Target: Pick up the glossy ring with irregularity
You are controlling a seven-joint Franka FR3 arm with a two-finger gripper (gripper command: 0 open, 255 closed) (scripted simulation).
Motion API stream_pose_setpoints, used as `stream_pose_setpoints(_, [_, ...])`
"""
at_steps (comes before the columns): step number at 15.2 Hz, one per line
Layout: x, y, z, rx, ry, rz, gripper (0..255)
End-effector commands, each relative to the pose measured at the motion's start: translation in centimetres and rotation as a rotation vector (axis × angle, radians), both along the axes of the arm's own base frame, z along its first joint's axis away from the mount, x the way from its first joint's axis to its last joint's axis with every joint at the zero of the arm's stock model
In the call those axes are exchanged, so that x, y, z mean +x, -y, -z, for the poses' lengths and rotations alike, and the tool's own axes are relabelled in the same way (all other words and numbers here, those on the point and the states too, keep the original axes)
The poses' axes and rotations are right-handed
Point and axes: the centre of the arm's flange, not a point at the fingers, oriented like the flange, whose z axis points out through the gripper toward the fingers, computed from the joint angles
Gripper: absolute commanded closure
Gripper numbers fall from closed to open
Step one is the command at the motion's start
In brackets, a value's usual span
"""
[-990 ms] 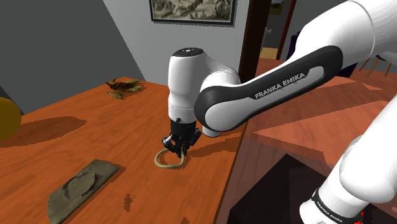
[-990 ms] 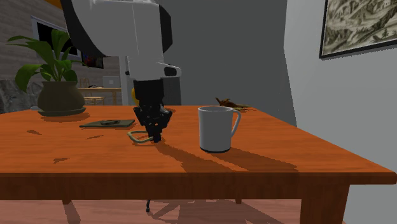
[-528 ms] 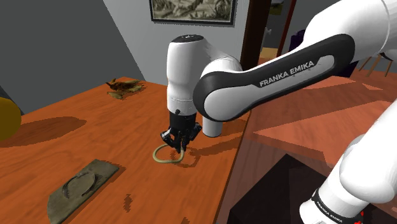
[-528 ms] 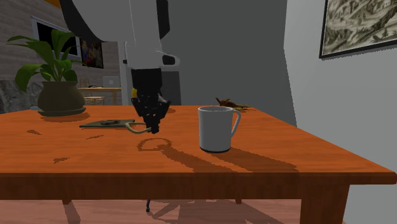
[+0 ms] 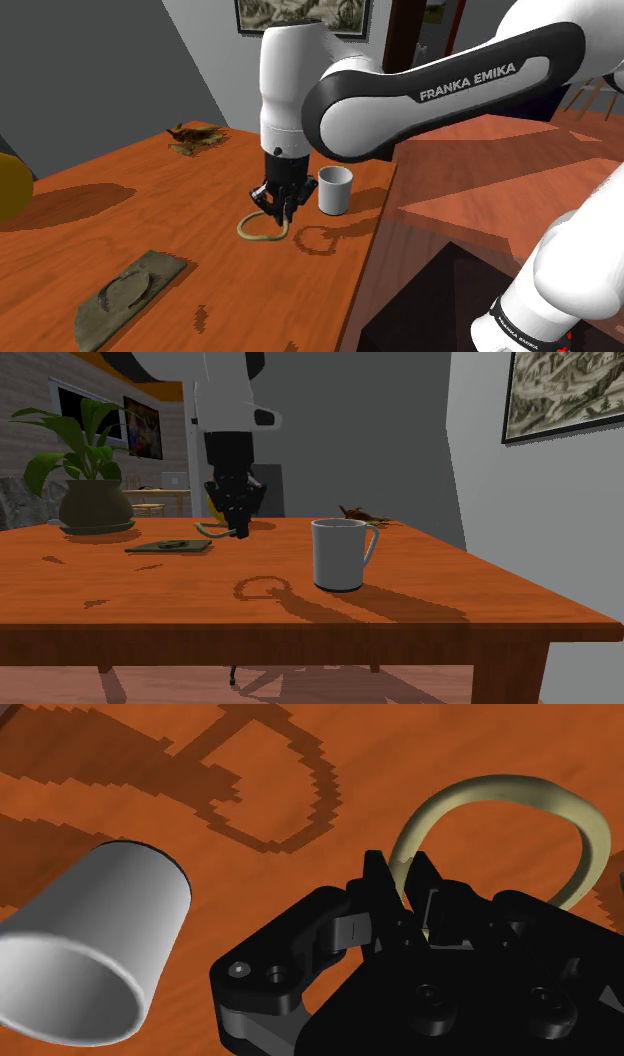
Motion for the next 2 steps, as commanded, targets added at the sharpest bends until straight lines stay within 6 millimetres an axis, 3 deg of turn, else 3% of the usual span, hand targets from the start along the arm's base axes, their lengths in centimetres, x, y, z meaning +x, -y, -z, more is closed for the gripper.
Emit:
stream_pose_setpoints(1, [-0.01, -0.06, -0.65, 0.000, 0.000, 0.000, 255])
stream_pose_setpoints(2, [0.00, -0.06, -0.65, 0.000, 0.000, 0.000, 255])
